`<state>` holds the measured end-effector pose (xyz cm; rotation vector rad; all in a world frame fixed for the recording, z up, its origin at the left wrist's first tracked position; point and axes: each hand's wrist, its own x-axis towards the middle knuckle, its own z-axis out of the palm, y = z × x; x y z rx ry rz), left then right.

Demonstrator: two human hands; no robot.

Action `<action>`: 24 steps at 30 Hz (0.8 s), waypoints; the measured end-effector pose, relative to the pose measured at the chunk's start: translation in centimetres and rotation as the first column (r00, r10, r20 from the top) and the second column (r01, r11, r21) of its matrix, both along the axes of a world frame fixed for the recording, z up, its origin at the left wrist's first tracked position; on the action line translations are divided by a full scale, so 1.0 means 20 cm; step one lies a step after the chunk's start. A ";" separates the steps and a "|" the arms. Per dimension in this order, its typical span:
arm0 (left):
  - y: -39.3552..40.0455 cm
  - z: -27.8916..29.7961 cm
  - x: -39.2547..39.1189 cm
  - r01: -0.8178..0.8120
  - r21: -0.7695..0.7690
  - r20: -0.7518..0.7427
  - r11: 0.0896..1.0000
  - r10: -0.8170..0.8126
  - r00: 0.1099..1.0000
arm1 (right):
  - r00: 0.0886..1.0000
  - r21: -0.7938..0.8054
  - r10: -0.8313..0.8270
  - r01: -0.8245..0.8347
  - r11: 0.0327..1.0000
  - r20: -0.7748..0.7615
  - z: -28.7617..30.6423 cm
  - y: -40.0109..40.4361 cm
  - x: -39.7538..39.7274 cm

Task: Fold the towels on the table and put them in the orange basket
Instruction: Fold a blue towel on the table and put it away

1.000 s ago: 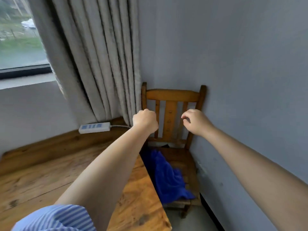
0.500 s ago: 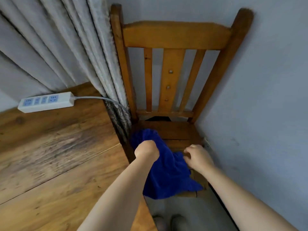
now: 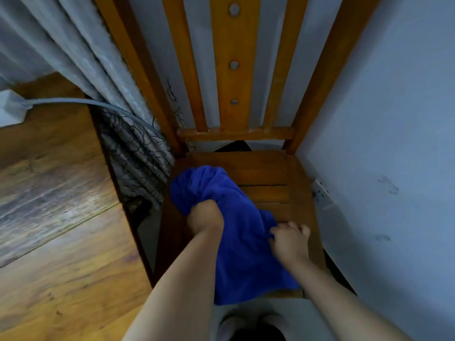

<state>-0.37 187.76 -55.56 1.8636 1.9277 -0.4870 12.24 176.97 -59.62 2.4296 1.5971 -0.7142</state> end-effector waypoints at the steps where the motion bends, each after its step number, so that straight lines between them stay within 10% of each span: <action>1: 0.01 0.02 -0.01 0.012 0.015 0.016 1.000 -0.013 1.000 | 0.998 0.014 -0.052 0.052 0.999 -0.027 0.01 0.00 0.02; 14: 0.13 1.13 -0.16 -0.234 0.217 0.360 0.948 0.146 0.922 | 0.978 0.407 0.038 0.051 0.912 -0.207 1.19 0.38 0.04; 24: 0.07 2.31 -0.72 -0.562 0.518 0.633 0.645 0.154 0.759 | 0.889 0.847 0.355 0.067 0.527 -0.290 2.41 0.58 -0.50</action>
